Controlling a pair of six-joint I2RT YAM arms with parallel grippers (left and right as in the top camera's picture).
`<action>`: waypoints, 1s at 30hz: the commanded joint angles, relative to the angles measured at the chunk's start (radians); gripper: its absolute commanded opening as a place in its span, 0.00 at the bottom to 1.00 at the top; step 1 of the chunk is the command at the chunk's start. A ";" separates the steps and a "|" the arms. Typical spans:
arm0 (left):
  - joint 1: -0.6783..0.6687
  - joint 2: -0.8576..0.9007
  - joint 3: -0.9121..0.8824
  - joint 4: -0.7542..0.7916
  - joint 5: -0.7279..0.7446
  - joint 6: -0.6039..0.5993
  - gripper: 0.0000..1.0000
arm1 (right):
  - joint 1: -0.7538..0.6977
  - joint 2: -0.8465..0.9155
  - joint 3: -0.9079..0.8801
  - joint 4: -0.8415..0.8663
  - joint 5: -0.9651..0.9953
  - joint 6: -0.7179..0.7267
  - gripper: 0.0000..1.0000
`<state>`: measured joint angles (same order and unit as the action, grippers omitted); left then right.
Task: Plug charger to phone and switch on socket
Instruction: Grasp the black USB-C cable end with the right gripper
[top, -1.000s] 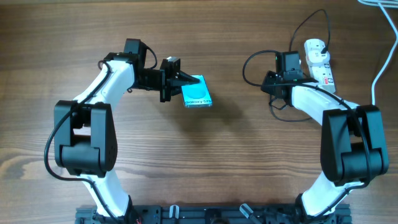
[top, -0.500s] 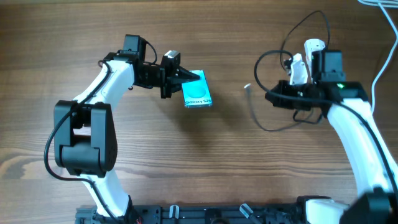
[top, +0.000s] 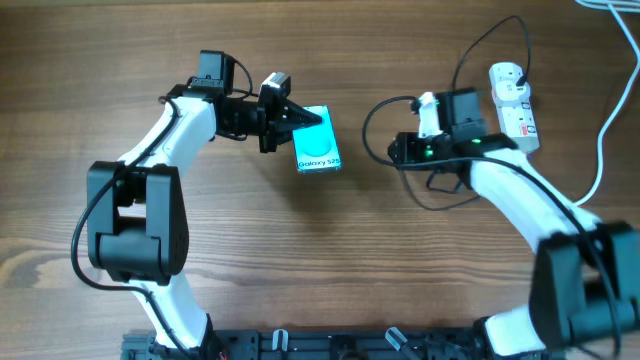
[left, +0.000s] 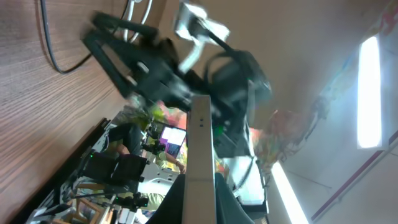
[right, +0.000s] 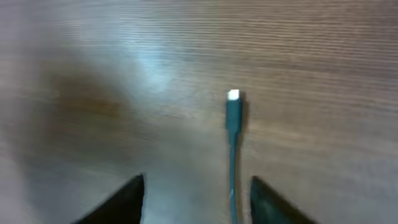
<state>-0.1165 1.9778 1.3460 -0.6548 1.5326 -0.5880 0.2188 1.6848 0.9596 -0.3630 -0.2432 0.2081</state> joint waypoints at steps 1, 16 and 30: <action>0.002 -0.002 0.014 0.000 0.045 0.004 0.04 | 0.021 0.101 0.000 0.027 0.166 0.005 0.46; 0.002 -0.002 0.014 -0.010 0.045 -0.029 0.04 | 0.085 0.285 0.000 0.090 0.202 0.036 0.25; 0.002 -0.002 0.014 -0.010 0.045 -0.029 0.04 | 0.086 0.286 -0.001 -0.034 0.157 0.130 0.15</action>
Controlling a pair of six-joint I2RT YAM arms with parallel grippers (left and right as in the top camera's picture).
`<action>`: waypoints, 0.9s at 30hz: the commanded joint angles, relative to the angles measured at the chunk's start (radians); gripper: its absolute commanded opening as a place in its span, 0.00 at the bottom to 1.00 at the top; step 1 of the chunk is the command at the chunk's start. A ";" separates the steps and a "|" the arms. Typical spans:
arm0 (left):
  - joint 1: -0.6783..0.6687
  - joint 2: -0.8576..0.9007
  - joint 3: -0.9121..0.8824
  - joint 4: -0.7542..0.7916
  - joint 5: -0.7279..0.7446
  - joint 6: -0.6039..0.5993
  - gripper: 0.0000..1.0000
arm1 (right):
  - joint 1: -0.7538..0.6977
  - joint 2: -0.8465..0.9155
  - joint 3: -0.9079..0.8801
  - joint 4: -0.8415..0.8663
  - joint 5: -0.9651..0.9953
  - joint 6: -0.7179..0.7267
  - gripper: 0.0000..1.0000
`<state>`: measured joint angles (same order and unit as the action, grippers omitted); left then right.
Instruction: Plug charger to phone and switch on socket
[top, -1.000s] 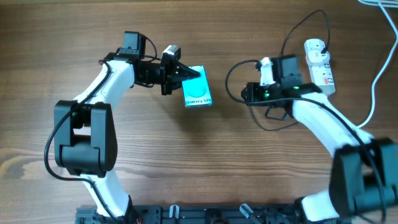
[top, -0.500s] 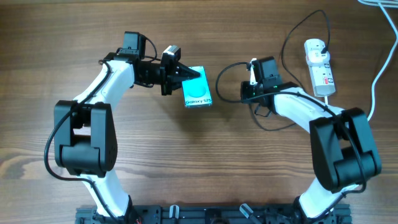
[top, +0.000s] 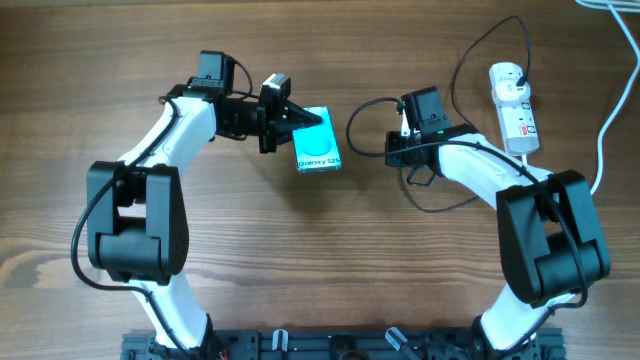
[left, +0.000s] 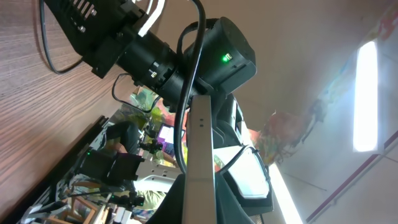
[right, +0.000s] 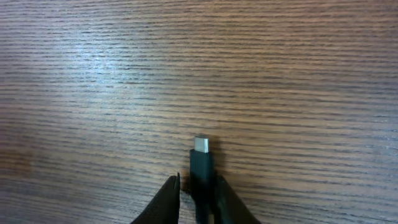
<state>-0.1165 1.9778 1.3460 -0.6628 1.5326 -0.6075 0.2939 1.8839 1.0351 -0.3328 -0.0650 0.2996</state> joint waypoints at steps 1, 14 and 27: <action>0.002 -0.002 0.014 -0.002 0.045 -0.010 0.04 | 0.011 0.087 -0.076 -0.066 -0.021 0.041 0.10; 0.002 -0.002 0.014 0.126 0.045 -0.009 0.04 | -0.081 -0.244 0.011 -0.377 -0.505 -0.118 0.04; 0.002 -0.002 0.014 0.524 0.039 -0.010 0.04 | -0.079 -0.538 -0.096 -0.430 -1.204 -0.221 0.04</action>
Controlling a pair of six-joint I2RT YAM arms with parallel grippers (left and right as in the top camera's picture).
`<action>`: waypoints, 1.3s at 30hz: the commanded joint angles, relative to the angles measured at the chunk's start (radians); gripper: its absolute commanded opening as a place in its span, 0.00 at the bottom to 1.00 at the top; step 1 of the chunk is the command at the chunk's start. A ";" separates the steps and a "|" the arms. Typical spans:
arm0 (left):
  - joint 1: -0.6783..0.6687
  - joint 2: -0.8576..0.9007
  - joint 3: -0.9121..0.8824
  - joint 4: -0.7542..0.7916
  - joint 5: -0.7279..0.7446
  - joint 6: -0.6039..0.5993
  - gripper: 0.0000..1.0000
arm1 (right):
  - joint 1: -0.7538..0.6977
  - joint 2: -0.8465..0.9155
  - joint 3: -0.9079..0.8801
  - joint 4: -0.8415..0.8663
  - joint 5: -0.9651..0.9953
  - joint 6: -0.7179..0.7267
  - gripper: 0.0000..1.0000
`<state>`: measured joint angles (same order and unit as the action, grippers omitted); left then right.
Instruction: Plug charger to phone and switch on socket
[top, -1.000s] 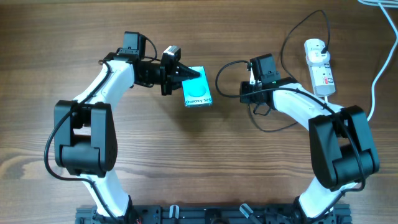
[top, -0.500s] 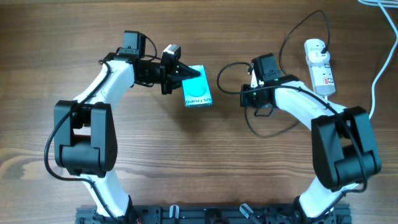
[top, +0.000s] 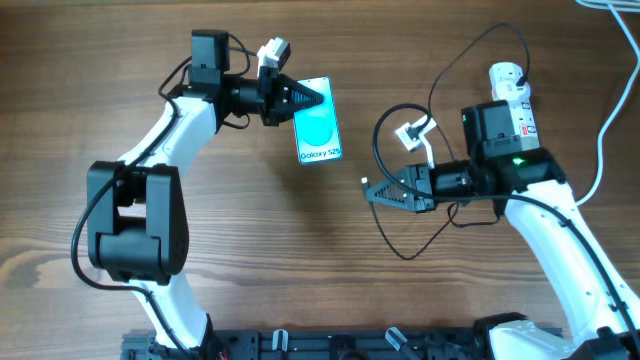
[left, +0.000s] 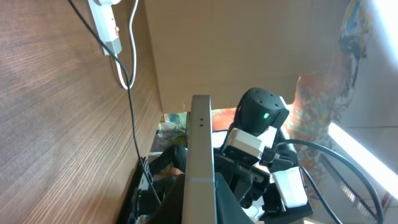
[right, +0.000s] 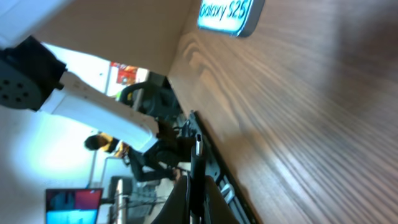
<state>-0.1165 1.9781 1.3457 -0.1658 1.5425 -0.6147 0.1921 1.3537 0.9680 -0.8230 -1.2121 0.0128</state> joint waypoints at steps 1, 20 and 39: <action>0.001 -0.002 0.015 0.029 0.003 -0.022 0.04 | 0.040 -0.007 -0.033 0.116 0.000 0.143 0.05; 0.001 -0.003 0.015 0.335 0.034 -0.389 0.04 | 0.182 0.032 -0.044 0.690 0.029 0.714 0.04; 0.009 -0.003 0.015 0.335 0.034 -0.388 0.04 | 0.187 0.091 -0.250 1.214 0.045 1.024 0.04</action>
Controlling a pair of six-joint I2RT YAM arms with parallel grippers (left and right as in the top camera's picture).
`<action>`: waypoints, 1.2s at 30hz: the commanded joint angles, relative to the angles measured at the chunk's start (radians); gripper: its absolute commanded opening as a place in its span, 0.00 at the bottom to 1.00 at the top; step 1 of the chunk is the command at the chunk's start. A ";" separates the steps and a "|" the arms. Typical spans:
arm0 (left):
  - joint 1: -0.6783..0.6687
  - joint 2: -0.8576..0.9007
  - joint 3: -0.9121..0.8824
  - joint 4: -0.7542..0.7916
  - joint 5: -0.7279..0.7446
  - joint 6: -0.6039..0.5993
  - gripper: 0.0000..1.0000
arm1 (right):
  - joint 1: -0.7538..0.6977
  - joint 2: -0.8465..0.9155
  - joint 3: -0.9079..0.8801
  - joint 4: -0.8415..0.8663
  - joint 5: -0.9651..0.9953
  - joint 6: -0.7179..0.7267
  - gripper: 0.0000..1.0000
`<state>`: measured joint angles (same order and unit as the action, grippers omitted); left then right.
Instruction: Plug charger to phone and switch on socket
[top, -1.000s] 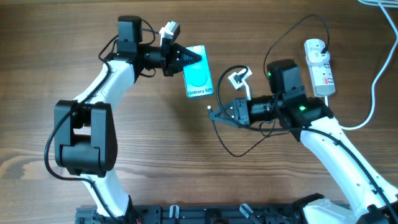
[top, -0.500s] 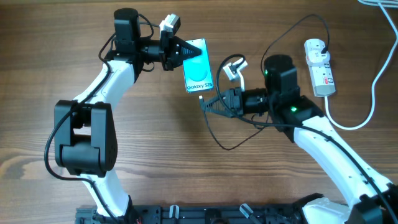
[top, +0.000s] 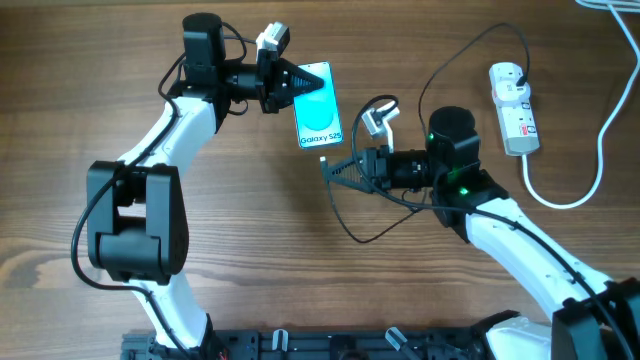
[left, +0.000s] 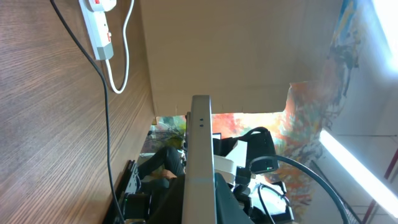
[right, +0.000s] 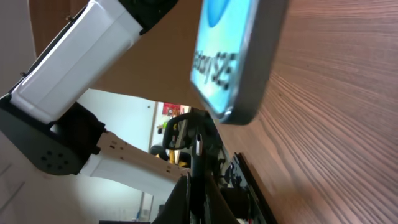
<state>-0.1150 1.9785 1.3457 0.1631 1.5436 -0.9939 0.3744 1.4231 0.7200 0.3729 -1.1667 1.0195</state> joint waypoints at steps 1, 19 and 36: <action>0.008 -0.004 0.015 0.006 0.033 -0.009 0.04 | 0.004 0.027 -0.002 0.027 0.002 0.023 0.04; 0.008 -0.004 0.015 0.006 0.033 -0.005 0.04 | -0.015 0.059 -0.002 0.129 -0.005 0.083 0.04; 0.007 -0.004 0.015 0.006 0.033 -0.002 0.04 | -0.016 0.059 -0.002 0.136 0.044 0.087 0.04</action>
<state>-0.1150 1.9785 1.3457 0.1631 1.5433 -0.9939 0.3630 1.4708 0.7200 0.5007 -1.1435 1.0996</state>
